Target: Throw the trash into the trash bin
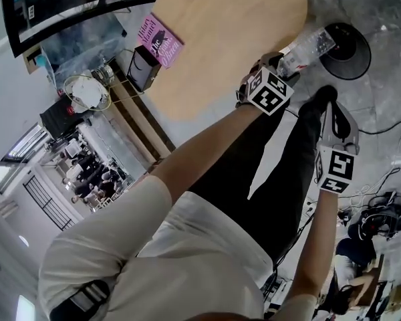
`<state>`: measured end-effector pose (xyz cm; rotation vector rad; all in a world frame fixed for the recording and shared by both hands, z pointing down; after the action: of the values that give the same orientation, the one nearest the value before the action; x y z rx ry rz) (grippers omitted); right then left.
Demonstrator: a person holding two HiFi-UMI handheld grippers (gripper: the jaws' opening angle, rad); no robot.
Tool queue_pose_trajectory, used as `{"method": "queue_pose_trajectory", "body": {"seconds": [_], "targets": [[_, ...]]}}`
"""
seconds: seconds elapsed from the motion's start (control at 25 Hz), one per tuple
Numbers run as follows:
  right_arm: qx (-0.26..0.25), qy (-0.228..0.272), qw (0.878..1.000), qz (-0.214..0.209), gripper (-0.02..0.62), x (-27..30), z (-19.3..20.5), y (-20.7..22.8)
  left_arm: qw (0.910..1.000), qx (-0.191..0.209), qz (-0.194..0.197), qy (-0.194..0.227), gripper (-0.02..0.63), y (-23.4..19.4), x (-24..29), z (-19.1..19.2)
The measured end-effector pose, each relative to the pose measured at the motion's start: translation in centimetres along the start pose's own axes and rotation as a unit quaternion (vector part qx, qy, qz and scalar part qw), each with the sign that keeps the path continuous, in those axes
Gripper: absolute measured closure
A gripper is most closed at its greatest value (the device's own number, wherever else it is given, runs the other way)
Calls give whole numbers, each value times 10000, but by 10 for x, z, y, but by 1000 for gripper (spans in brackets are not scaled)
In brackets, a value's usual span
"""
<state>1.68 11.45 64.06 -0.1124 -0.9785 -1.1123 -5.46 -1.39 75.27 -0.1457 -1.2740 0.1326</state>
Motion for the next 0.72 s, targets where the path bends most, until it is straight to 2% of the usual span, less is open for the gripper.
{"method": "queue_pose_trajectory", "body": {"seconds": [0.12, 0.28, 0.48, 0.72], "targets": [[-127, -16, 9999, 106, 584, -8, 9, 15, 9999, 46, 35, -86, 324, 20, 22, -6], [-5, 37, 9998, 180, 584, -12, 20, 35, 9996, 75, 36, -279, 324, 38, 57, -10], [-204, 90, 9995, 219, 584, -6, 28, 53, 9975, 26, -66, -704, 324, 48, 110, -7], [-68, 53, 9998, 186, 584, 5, 43, 79, 9932, 18, -14, -1164, 324, 60, 157, -1]]}}
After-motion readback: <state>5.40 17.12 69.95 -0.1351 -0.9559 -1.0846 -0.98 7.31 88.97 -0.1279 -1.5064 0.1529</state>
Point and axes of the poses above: the fingertips, and each gripper's own axes: x forward along the fingers, y to its right, z out of its underside, the point moved 2 cm from there along -x, backward along the fingers, and after that the axes turned 1 degree about y, right-handed, at the moved point
